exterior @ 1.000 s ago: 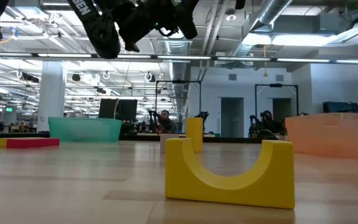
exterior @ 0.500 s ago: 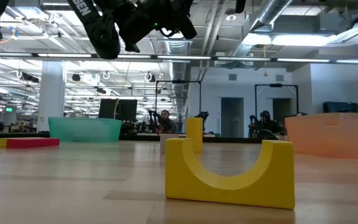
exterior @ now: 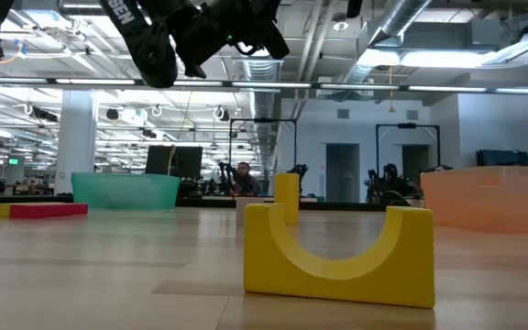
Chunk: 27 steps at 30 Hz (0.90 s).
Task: Sort & place blocks by color
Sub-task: Put the red block into the transparent bin
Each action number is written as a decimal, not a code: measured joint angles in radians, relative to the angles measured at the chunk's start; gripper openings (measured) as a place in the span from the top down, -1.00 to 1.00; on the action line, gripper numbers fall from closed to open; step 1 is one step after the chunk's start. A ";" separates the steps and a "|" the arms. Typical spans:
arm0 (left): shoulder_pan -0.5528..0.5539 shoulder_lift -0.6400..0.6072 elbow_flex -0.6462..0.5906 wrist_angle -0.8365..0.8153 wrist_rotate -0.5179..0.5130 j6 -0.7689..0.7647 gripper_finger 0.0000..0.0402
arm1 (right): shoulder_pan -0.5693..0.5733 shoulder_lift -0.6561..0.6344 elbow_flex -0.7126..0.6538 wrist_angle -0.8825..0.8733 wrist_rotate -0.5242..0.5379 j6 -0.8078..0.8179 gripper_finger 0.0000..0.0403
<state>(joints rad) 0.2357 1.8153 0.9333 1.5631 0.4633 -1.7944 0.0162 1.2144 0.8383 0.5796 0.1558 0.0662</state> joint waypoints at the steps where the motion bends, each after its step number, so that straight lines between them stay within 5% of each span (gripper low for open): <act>1: 0.002 0.000 0.000 0.001 -0.001 0.003 0.76 | -0.001 0.000 0.000 -0.001 0.000 0.001 0.45; 5: 0.009 0.000 0.000 0.003 -0.004 0.009 0.94 | -0.001 -0.001 0.000 -0.006 0.003 0.015 0.36; 13: 0.042 0.000 0.001 -0.007 0.001 0.056 0.97 | -0.006 -0.042 0.000 -0.094 0.003 0.068 -0.47; 18: 0.086 -0.021 0.001 -0.067 0.043 0.122 0.97 | -0.005 -0.162 0.000 -0.239 0.008 0.089 -0.74; 22: 0.102 -0.097 0.001 -0.317 0.168 0.266 0.97 | -0.005 -0.245 0.000 -0.365 0.028 0.121 -0.78; 27: 0.102 -0.272 0.001 -0.886 0.239 0.599 0.97 | -0.005 -0.294 0.001 -0.492 0.056 0.150 -0.73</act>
<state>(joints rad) 0.3377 1.5428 0.9344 0.6776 0.7025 -1.1953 0.0109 0.9202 0.8391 0.0880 0.2118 0.2163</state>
